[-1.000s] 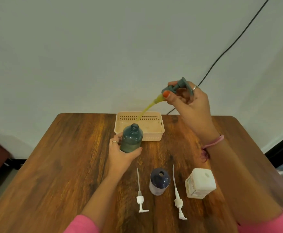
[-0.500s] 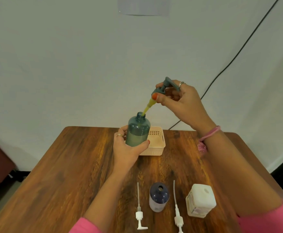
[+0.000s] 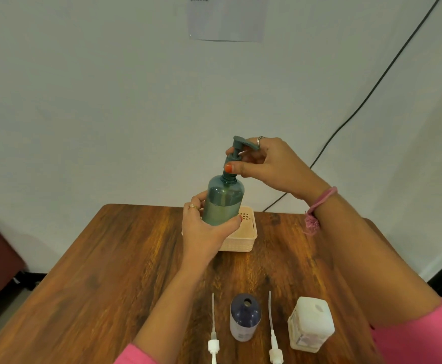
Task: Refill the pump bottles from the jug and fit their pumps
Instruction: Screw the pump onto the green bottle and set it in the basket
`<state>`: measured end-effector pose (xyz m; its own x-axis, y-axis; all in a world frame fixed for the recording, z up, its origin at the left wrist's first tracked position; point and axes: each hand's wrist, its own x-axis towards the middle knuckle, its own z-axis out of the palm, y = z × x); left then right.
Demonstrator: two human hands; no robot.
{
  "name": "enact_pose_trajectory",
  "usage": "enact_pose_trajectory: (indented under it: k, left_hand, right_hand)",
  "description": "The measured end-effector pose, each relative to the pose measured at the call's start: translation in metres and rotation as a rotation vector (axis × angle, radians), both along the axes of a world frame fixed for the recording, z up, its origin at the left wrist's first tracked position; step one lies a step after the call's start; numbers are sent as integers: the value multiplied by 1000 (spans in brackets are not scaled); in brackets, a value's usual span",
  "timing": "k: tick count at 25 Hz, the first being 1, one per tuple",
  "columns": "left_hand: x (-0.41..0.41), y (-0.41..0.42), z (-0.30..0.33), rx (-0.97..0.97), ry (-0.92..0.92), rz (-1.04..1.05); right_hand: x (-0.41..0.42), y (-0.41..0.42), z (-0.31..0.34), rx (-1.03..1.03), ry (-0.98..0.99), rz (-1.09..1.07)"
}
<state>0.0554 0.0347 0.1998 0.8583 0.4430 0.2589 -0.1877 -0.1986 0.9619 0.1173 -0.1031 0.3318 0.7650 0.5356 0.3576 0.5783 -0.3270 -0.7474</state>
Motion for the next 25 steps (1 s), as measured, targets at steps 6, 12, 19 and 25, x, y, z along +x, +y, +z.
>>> enact_pose_trajectory:
  k: [6,12,19,25]
  left_hand:
    - [1,0,6,-3,-3,9]
    - [-1,-2,12,7,-2,-3]
    - [0,-1,12,-5,24,-7]
    - [2,-1,9,38,20,22]
  right_hand:
    - [0,7,-6,-21,-59,-90]
    - [1,14,-8,-57,-5,-104]
    - [3,-6,-6,35,333,182]
    - [3,9,-22,195,303,10]
